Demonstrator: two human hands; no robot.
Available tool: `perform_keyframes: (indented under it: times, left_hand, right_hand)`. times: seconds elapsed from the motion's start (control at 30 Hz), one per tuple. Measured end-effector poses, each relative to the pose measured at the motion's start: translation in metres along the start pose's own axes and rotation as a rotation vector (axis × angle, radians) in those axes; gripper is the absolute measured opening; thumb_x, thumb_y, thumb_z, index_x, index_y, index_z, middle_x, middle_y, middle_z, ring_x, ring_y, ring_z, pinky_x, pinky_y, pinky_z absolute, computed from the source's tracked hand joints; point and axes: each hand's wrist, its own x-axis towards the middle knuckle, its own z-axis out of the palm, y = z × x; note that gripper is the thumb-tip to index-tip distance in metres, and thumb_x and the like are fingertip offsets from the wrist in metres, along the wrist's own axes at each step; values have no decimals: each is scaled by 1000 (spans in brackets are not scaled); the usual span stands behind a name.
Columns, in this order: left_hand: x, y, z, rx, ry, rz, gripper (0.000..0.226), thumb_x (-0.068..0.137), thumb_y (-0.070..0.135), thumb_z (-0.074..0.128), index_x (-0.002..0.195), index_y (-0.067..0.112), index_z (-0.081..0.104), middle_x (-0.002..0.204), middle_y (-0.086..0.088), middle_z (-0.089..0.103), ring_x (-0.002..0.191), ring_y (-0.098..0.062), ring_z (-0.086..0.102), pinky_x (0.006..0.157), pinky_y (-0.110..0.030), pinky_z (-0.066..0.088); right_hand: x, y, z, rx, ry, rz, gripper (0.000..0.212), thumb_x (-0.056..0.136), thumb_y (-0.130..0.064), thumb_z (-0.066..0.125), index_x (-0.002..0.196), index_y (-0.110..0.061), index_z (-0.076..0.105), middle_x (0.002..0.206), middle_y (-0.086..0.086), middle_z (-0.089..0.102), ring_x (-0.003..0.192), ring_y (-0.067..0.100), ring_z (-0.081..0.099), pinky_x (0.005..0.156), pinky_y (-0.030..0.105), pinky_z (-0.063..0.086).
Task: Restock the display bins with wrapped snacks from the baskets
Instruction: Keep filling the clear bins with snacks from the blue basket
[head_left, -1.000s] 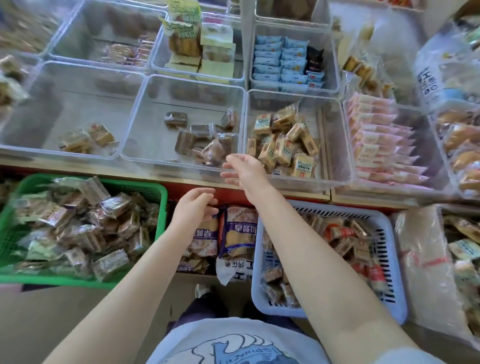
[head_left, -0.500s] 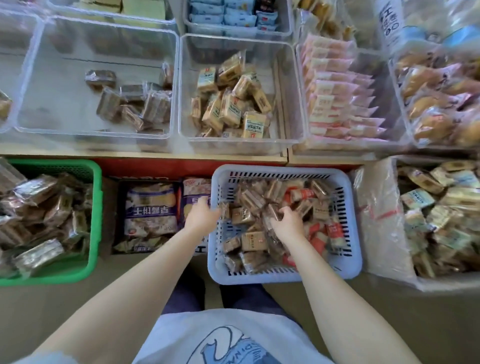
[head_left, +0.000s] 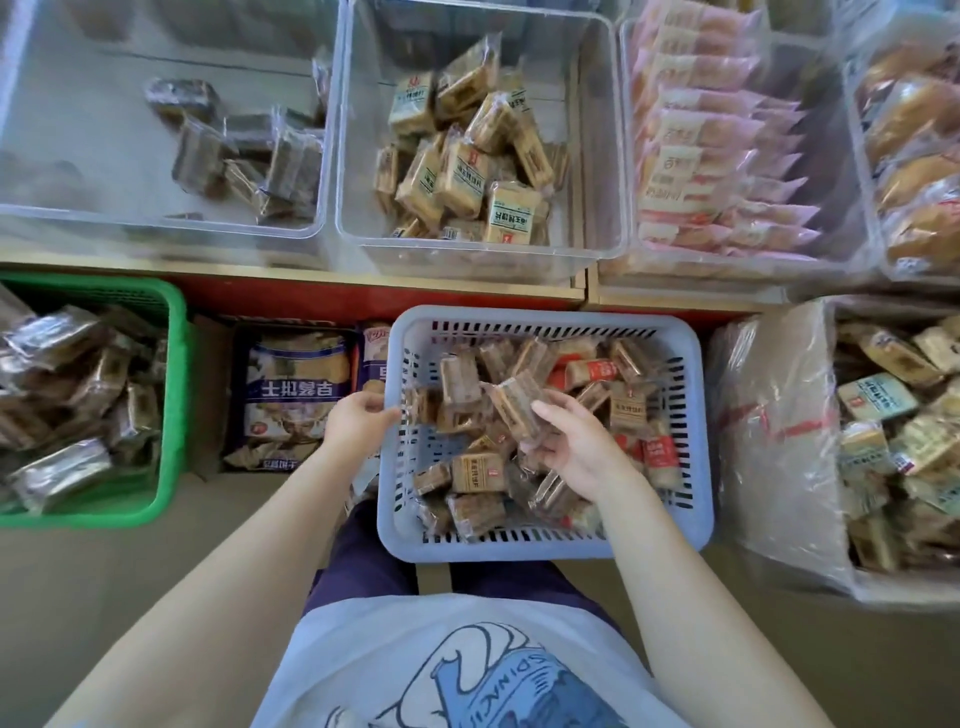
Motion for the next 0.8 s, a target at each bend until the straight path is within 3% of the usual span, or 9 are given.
perform_keyframes:
  times: [0.13, 0.23, 0.27, 0.37, 0.43, 0.53, 0.63, 0.7, 0.8]
  left_hand:
    - [-1, 7, -10, -28, -56, -27, 25, 95, 27, 68, 115, 13, 67, 105, -2, 70, 88, -24, 67, 81, -43, 60]
    - [-20, 25, -25, -97, -5, 87, 34, 95, 31, 64, 128, 24, 57, 117, 8, 60, 95, -12, 59, 75, -29, 51]
    - [-27, 31, -33, -183, -42, 153, 36, 95, 32, 65, 130, 28, 57, 119, 10, 61, 99, -8, 60, 79, -27, 50]
    - [-57, 46, -54, -384, -359, 352, 45, 93, 34, 70, 136, 40, 56, 127, 15, 62, 114, -2, 61, 97, -29, 51]
    - [-70, 53, -62, -403, -441, 422, 41, 93, 31, 70, 133, 37, 60, 122, 9, 69, 114, -8, 65, 95, -28, 53]
    - [-74, 60, -75, -507, -300, 408, 20, 93, 27, 70, 113, 27, 72, 106, 0, 76, 101, -18, 72, 84, -32, 60]
    - [-69, 55, -88, -502, -177, 327, 16, 91, 34, 71, 104, 25, 75, 92, 3, 78, 88, -14, 74, 68, -26, 59]
    - [-65, 50, -93, -509, -157, 309, 17, 91, 36, 72, 101, 23, 76, 88, 1, 78, 81, -13, 74, 60, -22, 55]
    - [-58, 46, -97, -677, -167, 192, 40, 96, 56, 57, 103, 22, 76, 93, -5, 77, 81, -20, 74, 63, -34, 57]
  right_hand:
    - [0, -1, 19, 131, -145, 85, 41, 88, -20, 69, 125, -14, 53, 97, 13, 71, 67, 19, 64, 54, 28, 51]
    - [-3, -4, 44, 186, -308, 147, 46, 94, -27, 63, 133, -5, 55, 94, 12, 65, 66, 16, 55, 52, 25, 46]
    - [-5, -6, 54, 193, -357, 168, 44, 95, -29, 58, 130, -4, 59, 88, 10, 62, 65, 15, 51, 52, 25, 43]
    - [-11, -12, 79, 148, -500, 206, 40, 97, -37, 46, 115, -8, 68, 70, 5, 52, 59, 15, 40, 53, 26, 32]
    - [-13, -13, 95, 56, -575, 219, 42, 97, -42, 42, 114, -12, 66, 65, 4, 49, 55, 15, 35, 52, 26, 27]
    - [-15, -19, 116, -91, -538, 214, 51, 104, -52, 34, 123, -12, 60, 80, 11, 62, 60, 18, 52, 51, 26, 42]
    - [-19, -27, 129, -262, -439, 50, 61, 100, -62, 39, 130, -14, 60, 114, 20, 69, 90, 29, 67, 74, 38, 54]
    - [-24, -35, 138, -443, -453, -93, 47, 98, -51, 54, 130, -17, 58, 122, 21, 67, 97, 28, 66, 76, 38, 55]
    - [-27, -55, 162, -628, -409, -207, 28, 96, -22, 67, 121, -10, 62, 111, 23, 70, 86, 25, 67, 67, 33, 54]
